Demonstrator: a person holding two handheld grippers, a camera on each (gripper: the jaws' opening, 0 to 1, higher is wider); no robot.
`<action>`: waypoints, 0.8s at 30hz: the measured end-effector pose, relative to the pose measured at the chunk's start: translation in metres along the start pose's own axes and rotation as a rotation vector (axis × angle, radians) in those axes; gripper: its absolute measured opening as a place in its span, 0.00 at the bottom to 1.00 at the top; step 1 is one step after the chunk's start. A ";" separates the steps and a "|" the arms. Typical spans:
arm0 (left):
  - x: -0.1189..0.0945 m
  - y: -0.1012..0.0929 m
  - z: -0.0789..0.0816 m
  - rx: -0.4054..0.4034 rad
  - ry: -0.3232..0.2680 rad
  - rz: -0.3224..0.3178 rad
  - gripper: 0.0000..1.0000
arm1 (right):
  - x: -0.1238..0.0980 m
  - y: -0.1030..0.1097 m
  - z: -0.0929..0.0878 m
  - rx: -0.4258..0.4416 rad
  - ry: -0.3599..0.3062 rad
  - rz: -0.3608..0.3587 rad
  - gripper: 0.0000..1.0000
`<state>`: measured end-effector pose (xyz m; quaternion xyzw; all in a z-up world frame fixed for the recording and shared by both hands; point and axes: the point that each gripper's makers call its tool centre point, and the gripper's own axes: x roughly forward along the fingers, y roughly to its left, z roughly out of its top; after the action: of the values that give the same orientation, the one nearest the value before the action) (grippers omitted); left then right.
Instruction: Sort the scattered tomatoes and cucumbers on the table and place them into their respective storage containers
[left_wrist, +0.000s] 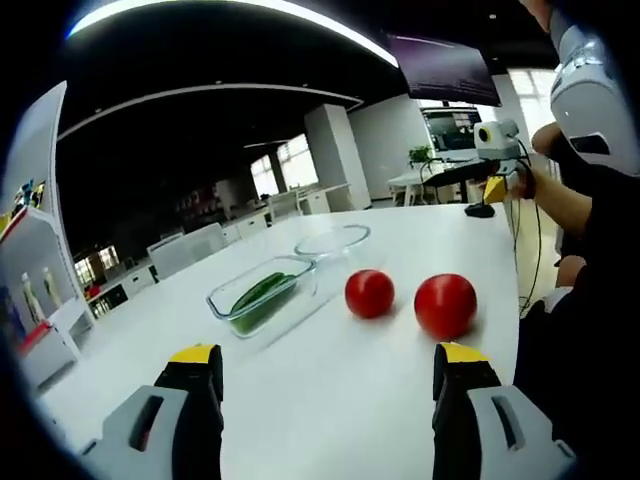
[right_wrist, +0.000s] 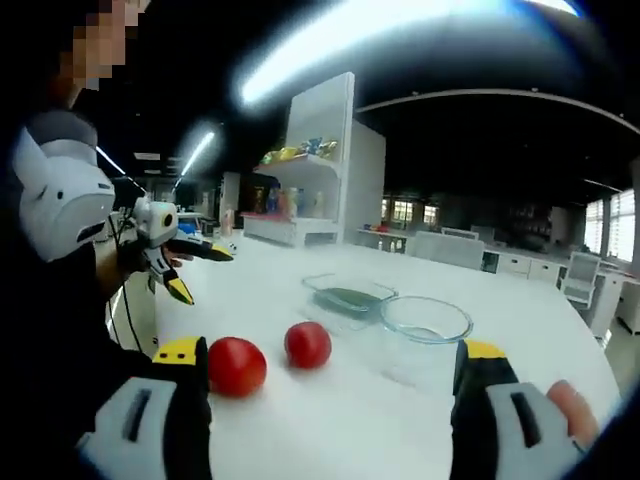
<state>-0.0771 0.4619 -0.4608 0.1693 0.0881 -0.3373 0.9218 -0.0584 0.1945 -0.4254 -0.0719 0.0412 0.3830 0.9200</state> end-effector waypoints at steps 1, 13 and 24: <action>0.000 0.000 0.000 -0.001 0.000 -0.001 0.87 | 0.000 -0.001 -0.002 0.001 0.005 -0.002 0.97; 0.002 -0.006 -0.002 0.001 0.007 -0.010 0.87 | -0.004 0.000 -0.012 0.005 0.027 -0.020 0.97; 0.001 -0.009 -0.003 0.007 0.013 -0.012 0.86 | -0.001 -0.004 -0.025 -0.001 0.058 -0.030 0.97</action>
<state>-0.0824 0.4566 -0.4664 0.1744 0.0939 -0.3422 0.9185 -0.0568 0.1865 -0.4490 -0.0841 0.0667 0.3671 0.9240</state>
